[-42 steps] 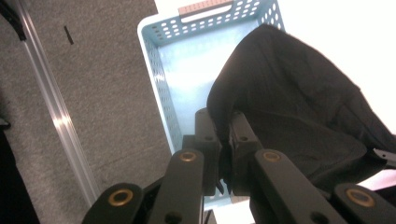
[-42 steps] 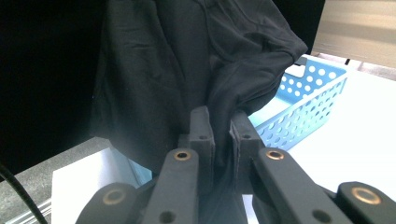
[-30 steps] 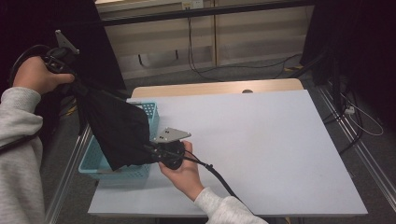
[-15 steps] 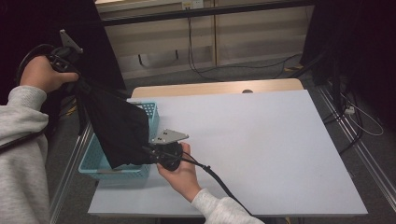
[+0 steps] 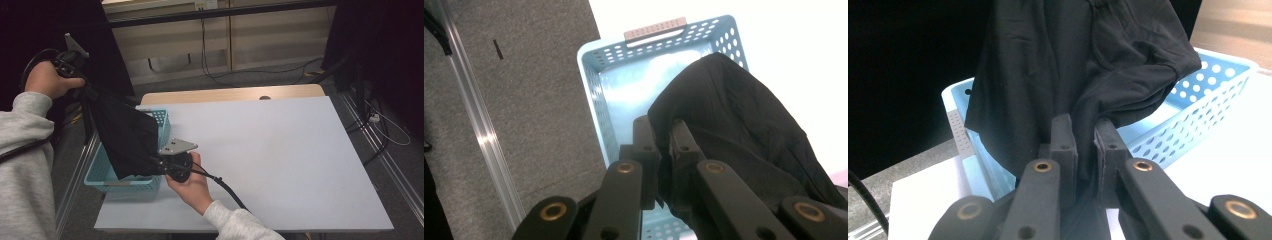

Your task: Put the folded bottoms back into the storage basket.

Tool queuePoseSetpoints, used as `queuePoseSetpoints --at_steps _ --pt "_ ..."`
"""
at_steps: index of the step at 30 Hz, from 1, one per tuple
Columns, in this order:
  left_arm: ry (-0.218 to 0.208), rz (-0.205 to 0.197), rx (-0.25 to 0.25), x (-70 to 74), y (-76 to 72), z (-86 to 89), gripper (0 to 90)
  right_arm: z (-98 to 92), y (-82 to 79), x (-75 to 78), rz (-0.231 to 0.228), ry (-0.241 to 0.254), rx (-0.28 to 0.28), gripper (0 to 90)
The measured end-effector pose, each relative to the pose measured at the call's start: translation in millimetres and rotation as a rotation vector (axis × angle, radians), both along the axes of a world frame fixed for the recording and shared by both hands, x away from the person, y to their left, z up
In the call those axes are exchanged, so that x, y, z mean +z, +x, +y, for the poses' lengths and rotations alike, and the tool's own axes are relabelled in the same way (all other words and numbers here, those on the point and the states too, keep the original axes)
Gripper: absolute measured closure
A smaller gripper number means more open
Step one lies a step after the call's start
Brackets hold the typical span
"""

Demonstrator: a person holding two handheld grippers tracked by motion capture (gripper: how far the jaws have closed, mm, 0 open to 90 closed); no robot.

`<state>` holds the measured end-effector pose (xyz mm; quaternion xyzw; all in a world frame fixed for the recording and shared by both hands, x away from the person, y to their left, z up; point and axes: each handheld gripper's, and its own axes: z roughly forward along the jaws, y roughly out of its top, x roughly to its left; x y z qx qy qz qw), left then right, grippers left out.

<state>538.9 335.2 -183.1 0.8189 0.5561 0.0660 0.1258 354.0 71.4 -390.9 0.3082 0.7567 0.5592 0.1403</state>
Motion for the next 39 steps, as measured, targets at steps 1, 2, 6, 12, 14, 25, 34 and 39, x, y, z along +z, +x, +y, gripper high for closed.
queuePoseSetpoints --at_steps 1,2,6,12,14,25,34,39 --pt "0.001 -0.003 0.001 -0.3 1.0 0.7 85.5 0.5 0.7 0.5 -0.002 -0.003 -0.001 81.8" --pt "-0.001 -0.003 0.002 -0.6 2.0 1.1 85.5 0.9 1.4 1.1 -0.003 -0.005 -0.001 81.7" --pt "-0.005 -0.012 0.007 -1.7 6.3 3.7 85.5 4.1 3.9 2.6 -0.009 -0.010 0.000 81.7" --pt "-0.005 -0.089 0.031 -11.8 19.0 12.6 84.7 19.3 8.6 3.3 -0.020 -0.030 0.010 75.4" --pt "0.035 -0.157 0.050 -23.3 22.2 16.4 68.7 28.4 12.7 1.3 0.045 -0.060 0.049 48.4" --pt "-0.056 -0.169 0.010 -56.6 -1.2 14.6 34.1 -28.7 10.4 17.5 -0.035 -0.087 -0.026 27.8" --pt "-0.099 -0.154 -0.007 -86.3 -19.3 2.1 27.5 -78.7 11.4 11.9 -0.009 -0.087 -0.067 22.1" --pt "-0.112 -0.152 -0.018 -99.9 -26.3 -3.8 25.8 -97.8 11.6 2.8 0.002 -0.107 -0.074 20.8"
